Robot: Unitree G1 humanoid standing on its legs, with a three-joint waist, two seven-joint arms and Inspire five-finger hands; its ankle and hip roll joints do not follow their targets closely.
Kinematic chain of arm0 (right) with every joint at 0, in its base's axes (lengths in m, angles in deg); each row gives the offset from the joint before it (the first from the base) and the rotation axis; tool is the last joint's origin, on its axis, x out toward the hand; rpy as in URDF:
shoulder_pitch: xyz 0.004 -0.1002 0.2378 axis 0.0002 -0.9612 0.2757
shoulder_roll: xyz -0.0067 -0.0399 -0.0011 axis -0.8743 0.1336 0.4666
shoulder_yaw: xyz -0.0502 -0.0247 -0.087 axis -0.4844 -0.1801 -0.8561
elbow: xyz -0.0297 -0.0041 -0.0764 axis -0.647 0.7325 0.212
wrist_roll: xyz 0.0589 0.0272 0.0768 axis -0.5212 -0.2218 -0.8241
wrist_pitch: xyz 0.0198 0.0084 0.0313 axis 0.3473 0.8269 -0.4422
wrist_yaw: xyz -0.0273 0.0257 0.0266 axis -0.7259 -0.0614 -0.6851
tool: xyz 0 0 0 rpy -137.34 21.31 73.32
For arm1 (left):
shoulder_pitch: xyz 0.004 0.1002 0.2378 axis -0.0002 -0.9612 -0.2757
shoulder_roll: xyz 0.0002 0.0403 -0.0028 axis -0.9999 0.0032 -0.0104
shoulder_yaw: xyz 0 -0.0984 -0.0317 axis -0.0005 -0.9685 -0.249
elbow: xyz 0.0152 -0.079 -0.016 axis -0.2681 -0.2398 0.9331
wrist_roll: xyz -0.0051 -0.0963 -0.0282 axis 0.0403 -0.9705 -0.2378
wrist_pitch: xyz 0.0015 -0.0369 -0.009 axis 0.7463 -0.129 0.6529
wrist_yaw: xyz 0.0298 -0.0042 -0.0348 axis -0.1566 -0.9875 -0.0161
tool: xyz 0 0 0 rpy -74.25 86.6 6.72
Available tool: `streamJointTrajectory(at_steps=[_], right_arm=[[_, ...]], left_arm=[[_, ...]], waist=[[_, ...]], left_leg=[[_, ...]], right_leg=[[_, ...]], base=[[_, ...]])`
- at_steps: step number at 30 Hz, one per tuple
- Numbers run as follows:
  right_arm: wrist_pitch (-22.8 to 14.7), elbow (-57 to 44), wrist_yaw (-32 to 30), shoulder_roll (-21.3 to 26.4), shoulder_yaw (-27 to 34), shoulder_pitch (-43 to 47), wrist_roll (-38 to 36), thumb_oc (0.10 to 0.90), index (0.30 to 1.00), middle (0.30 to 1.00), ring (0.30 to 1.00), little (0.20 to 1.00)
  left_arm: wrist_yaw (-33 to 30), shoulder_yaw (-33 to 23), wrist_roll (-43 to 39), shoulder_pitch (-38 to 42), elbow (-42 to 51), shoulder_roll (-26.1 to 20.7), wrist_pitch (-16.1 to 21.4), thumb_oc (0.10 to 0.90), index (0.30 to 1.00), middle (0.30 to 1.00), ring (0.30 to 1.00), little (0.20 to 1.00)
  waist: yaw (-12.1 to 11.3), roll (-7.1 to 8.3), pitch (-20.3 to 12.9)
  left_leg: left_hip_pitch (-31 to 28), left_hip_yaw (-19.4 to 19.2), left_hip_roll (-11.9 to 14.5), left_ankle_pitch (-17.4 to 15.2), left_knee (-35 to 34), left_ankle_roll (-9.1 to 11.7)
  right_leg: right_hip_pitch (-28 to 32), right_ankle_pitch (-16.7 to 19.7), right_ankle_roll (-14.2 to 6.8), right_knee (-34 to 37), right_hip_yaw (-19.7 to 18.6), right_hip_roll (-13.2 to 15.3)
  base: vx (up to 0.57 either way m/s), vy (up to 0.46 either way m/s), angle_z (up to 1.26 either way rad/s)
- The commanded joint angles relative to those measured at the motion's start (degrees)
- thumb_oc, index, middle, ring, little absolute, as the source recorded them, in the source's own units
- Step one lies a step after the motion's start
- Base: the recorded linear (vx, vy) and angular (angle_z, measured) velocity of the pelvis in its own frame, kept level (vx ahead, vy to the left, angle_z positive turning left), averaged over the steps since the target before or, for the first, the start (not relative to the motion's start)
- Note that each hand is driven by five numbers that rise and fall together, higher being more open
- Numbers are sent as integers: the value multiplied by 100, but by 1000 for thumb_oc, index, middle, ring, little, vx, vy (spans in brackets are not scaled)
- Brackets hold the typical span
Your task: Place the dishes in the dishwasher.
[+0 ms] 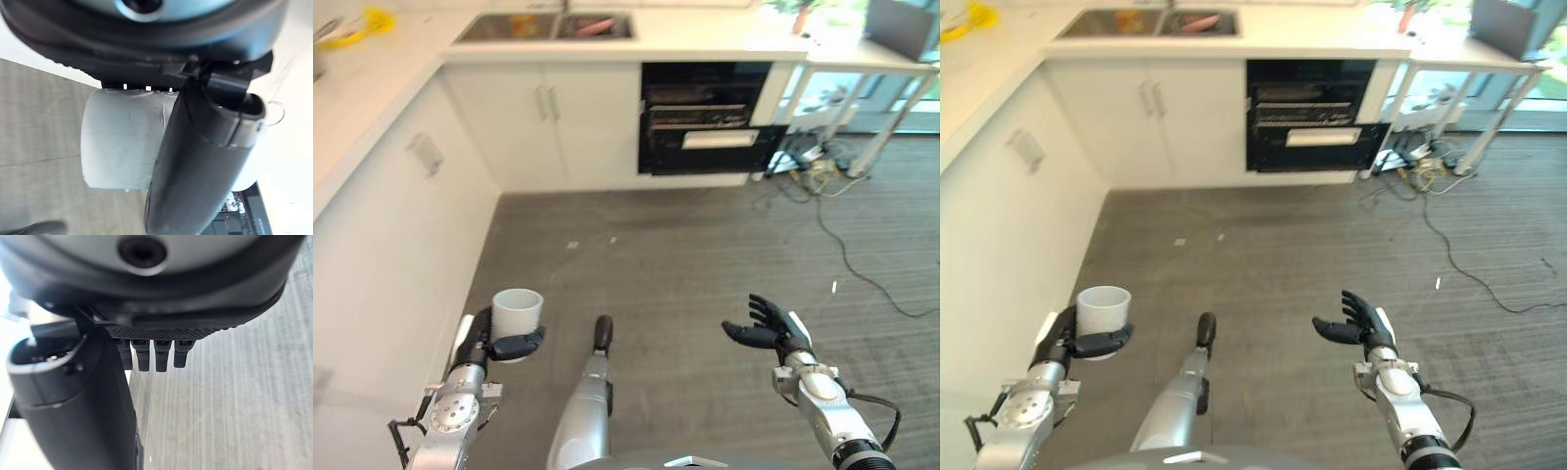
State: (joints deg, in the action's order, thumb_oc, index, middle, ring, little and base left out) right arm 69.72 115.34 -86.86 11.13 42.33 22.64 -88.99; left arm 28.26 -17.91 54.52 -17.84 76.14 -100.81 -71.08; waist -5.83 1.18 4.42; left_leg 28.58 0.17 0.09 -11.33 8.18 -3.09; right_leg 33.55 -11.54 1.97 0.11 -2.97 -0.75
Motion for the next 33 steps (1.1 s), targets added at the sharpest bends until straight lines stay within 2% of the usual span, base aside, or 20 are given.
streamJointTrajectory(at_steps=[1,2,3,5,6,8,9,11,12,14,15,17,18,20,23,25,28,30,31,33], right_arm=[[-298,-522,23,-103,262,642,338,800,900,900,900,900],[-286,-541,48,-124,287,573,380,800,900,900,900,900],[-229,-655,119,-186,329,527,501,800,900,900,900,900],[-231,-710,113,-200,315,548,542,800,900,900,900,900],[-233,-811,94,-213,260,613,776,800,900,900,900,900],[-240,-871,107,-194,226,631,777,800,900,900,900,900],[-288,-899,70,-165,259,638,719,800,900,900,900,900],[-305,-928,-120,25,266,714,907,800,900,900,900,900],[-374,-988,-16,3,174,692,793,800,900,900,900,900],[-340,-984,-20,10,209,591,809,800,900,900,900,900],[-347,-904,-60,33,306,500,757,800,900,900,900,900],[-347,-905,-59,31,312,502,757,800,900,900,900,900],[-321,-894,-110,39,435,378,685,800,900,900,900,900],[-302,-848,-164,78,456,347,671,800,900,900,900,900],[-271,-776,-220,116,489,317,652,800,900,900,900,900],[-260,-718,-239,190,470,386,691,800,900,900,900,900],[-272,-654,-318,277,543,448,752,800,900,900,900,900],[-271,-657,-318,281,544,445,752,800,900,900,900,900],[-280,-685,-346,260,750,311,728,800,900,900,900,900],[-255,-728,-409,228,931,194,762,800,900,900,900,900]], left_arm=[[-15,-70,157,962,810,-104,594,400,300,300,300,300],[-25,-80,160,981,789,-108,582,400,300,300,300,300],[50,-86,166,968,837,-135,588,400,300,300,300,300],[18,-102,152,1009,838,-175,603,400,300,300,300,300],[-61,-106,237,1104,836,-217,563,400,300,300,300,300],[-91,-130,215,1135,825,-180,578,400,300,300,300,300],[-106,-86,246,1188,762,-109,609,400,300,300,300,300],[-249,-72,563,1297,725,-194,498,400,300,300,300,300],[-189,31,400,1401,766,-194,673,400,300,300,300,300],[-95,162,450,1482,744,-167,676,400,300,300,300,300],[-79,142,354,1606,733,-93,721,400,300,300,300,300],[-79,145,354,1612,733,-95,721,400,300,300,300,300],[-82,103,297,1604,718,-23,747,400,300,300,300,300],[-147,78,258,1604,656,46,753,400,300,300,300,300],[-226,90,170,1544,601,118,761,400,300,300,300,300],[-288,95,117,1500,577,107,764,400,300,300,300,300],[-410,155,28,1507,525,139,806,400,300,300,300,300],[-412,158,29,1509,519,143,811,400,300,300,300,300],[-331,284,38,1626,485,153,789,400,300,300,300,300],[-282,448,85,1739,497,128,799,400,300,300,300,300]], waist=[[114,214,225],[101,243,169],[150,271,248],[175,156,262],[331,-72,383],[433,-96,397],[667,-30,435],[829,25,486],[728,149,564],[753,221,510],[690,250,436],[705,256,417],[678,305,434],[664,344,450],[676,281,394],[625,149,363],[733,-140,330],[727,-146,333],[860,-296,209],[961,-351,90]], left_leg=[[-1022,-137,190,1876,38,563],[-1086,-169,120,1785,150,498],[-1389,-237,-41,1447,316,261],[-1576,-261,2,1336,265,153],[-2249,-253,27,1109,-8,-43],[-2530,-235,-23,1061,-181,-38],[-3057,-52,-276,841,-299,-1],[-3359,-1,-325,661,-383,48],[-3149,-138,-379,684,91,202],[-3021,-118,-418,609,563,269],[-2745,-287,-344,918,1478,683],[-2692,-274,-352,944,1496,683],[-2213,-389,-186,1219,2543,959],[-1879,-487,24,1162,2908,914],[-2115,-656,804,996,1649,806],[-2467,-235,1054,1257,451,892],[-2719,344,1453,1678,-340,1191],[-2745,334,1459,1690,-374,1194],[-2970,16,1492,1615,-831,1291],[-3198,47,1155,1436,-1134,1222]], right_leg=[[-1647,487,-658,-409,72,277],[-1790,743,-778,-849,113,386],[-2263,1821,-1136,-2394,178,631],[-2681,2089,-1119,-3157,197,631],[-3602,1874,-1038,-4113,639,654],[-3899,1615,-972,-3843,837,648],[-4382,1226,-865,-2527,996,311],[-4469,1192,-970,-1736,993,187],[-4051,1082,-917,-1121,1450,449],[-3835,908,-701,-971,1316,320],[-3416,927,-538,-638,1410,303],[-3436,967,-535,-604,1427,309],[-3134,926,-388,-374,1373,305],[-2900,924,-398,-151,1446,371],[-2842,793,-529,-192,1462,555],[-2899,654,-610,-341,1271,581],[-2951,538,-808,-503,1033,738],[-2947,535,-808,-507,1029,734],[-2912,590,-941,-433,1104,847],[-2941,785,-1100,-371,1057,1119]], base=[[597,289,38],[721,377,11],[735,381,-79],[507,306,-73],[516,283,-43],[552,187,6],[412,35,28],[491,23,56],[317,-9,142],[249,-40,89],[318,-34,7],[156,-16,48],[194,-15,78],[219,22,50],[175,205,-21],[155,308,-36],[118,378,-150],[68,248,-45],[104,404,-20],[101,524,42]])
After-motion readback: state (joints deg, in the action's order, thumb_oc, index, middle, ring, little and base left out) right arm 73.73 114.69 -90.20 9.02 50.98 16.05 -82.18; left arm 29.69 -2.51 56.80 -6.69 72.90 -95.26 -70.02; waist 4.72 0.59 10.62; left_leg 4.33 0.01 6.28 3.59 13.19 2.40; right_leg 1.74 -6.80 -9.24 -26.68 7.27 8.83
